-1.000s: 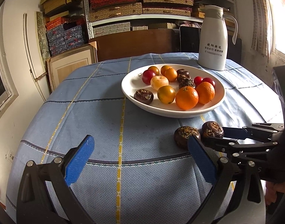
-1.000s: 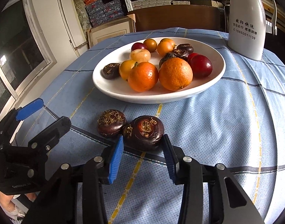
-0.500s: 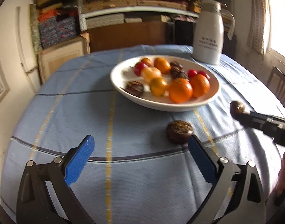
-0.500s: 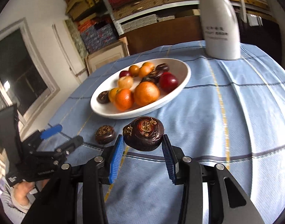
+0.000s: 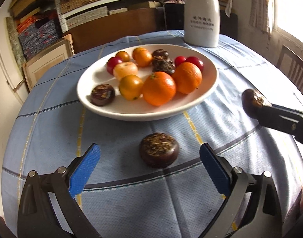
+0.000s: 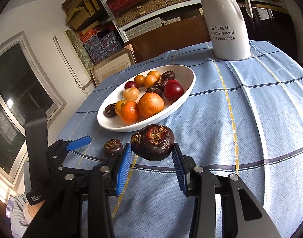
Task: Organize fruits
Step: 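Grasp a dark brown fruit with the right tool while the left tool grasps another, then grasp the last dark brown fruit with the left tool while the right tool holds its fruit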
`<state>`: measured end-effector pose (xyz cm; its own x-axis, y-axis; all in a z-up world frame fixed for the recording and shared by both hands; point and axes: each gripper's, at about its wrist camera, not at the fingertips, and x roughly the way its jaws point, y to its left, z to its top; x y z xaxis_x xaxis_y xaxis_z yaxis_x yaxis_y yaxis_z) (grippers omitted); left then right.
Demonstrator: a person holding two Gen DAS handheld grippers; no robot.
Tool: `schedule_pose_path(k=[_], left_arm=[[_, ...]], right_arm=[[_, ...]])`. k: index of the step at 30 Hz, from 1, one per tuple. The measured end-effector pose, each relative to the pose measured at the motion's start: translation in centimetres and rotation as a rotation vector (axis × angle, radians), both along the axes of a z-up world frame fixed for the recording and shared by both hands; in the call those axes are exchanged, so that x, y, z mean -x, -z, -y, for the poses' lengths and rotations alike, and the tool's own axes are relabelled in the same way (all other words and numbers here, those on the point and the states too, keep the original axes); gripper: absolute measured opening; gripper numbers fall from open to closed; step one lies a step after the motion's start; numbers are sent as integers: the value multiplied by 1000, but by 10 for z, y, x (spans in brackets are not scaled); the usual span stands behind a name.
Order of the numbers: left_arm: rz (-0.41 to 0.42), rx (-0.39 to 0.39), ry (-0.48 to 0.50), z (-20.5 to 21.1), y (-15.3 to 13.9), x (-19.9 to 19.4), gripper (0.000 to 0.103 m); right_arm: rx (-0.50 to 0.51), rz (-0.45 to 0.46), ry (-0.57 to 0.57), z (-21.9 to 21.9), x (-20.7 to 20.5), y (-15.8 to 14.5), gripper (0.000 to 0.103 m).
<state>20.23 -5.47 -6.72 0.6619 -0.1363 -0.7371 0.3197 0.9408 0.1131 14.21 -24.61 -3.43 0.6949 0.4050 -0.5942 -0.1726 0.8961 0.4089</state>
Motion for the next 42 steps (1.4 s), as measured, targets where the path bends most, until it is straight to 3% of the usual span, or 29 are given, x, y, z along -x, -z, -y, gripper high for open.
schedule_pose_path(k=[3, 5, 7, 10, 13, 20, 25, 30, 32, 36, 42], left_arm=[[-16, 22, 18, 0, 1, -1, 87], [-55, 49, 31, -1, 5, -6, 60], [-97, 71, 36, -3, 9, -11, 54], [-94, 84, 34, -4, 9, -11, 54], [-93, 104, 30, -8, 8, -10, 43], [-90, 139, 10, -17, 6, -8, 43], [-90, 132, 10, -17, 5, -6, 43], [-98, 133, 15, -16, 7, -8, 43], [-97, 128, 18, -15, 7, -8, 43], [-90, 124, 23, -14, 6, -6, 43], [-16, 108, 23, -12, -3, 6, 43]], right_arm=[[4, 1, -4, -1, 0, 0, 42], [8, -2, -4, -2, -1, 0, 42], [10, -6, -3, -2, -1, 1, 42], [12, -9, 0, -3, -1, 2, 42], [18, -11, -4, -5, -1, 3, 40], [55, -61, -17, -12, -8, 13, 38], [133, -18, -4, -26, -15, 9, 54], [195, -66, -13, -35, -32, 19, 53], [195, -80, -31, -37, -35, 21, 43], [200, -56, -68, -41, -32, 20, 42], [181, -15, -58, -37, -20, 13, 42]])
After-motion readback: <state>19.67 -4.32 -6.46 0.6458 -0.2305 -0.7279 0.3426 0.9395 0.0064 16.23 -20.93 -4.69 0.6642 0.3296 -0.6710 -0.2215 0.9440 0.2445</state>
